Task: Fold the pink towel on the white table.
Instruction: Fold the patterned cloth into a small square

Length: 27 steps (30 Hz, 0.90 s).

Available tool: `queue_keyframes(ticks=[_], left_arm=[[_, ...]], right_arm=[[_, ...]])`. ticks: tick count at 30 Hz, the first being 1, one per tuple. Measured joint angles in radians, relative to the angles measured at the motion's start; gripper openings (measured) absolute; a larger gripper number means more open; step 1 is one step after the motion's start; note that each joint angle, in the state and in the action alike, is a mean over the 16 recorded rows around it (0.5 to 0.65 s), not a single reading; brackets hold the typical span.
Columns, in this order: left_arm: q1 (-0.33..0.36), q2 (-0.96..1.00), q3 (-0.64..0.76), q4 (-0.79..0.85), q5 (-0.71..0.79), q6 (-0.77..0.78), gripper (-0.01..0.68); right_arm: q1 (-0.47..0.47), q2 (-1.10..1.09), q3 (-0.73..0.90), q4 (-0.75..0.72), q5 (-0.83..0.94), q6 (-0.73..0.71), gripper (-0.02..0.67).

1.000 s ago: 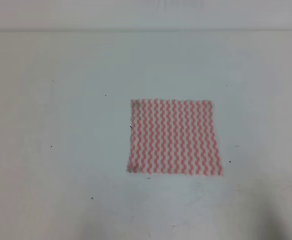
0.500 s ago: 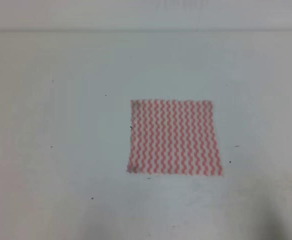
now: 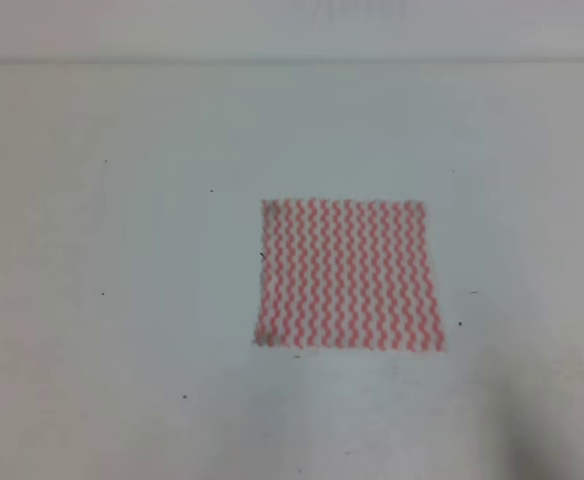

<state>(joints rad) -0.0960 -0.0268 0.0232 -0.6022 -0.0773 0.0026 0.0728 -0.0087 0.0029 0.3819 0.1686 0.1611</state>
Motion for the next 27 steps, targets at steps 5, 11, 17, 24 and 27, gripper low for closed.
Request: queue_keyframes(ticks=[5,11,17,24,27], left_arm=[[0.0,0.004,-0.003,-0.122,-0.074,-0.058,-0.002],[0.0,0.003,-0.003,-0.148,-0.114,-0.064,-0.002],[0.0,0.001,0.0,-0.114,-0.098,0.002,-0.002],[0.0,0.01,-0.011,-0.07,-0.049,0.091,-0.002],[0.0,0.035,-0.033,-0.054,-0.008,0.132,-0.002]], right_arm=[[0.0,0.002,-0.002,0.34,-0.011,0.0,-0.018],[0.0,0.004,-0.002,0.617,-0.001,-0.001,-0.018],[0.0,0.005,-0.003,0.677,0.038,-0.001,-0.018],[0.0,0.006,-0.003,0.598,0.097,-0.002,-0.018],[0.0,0.014,-0.005,0.566,0.117,-0.008,-0.018]])
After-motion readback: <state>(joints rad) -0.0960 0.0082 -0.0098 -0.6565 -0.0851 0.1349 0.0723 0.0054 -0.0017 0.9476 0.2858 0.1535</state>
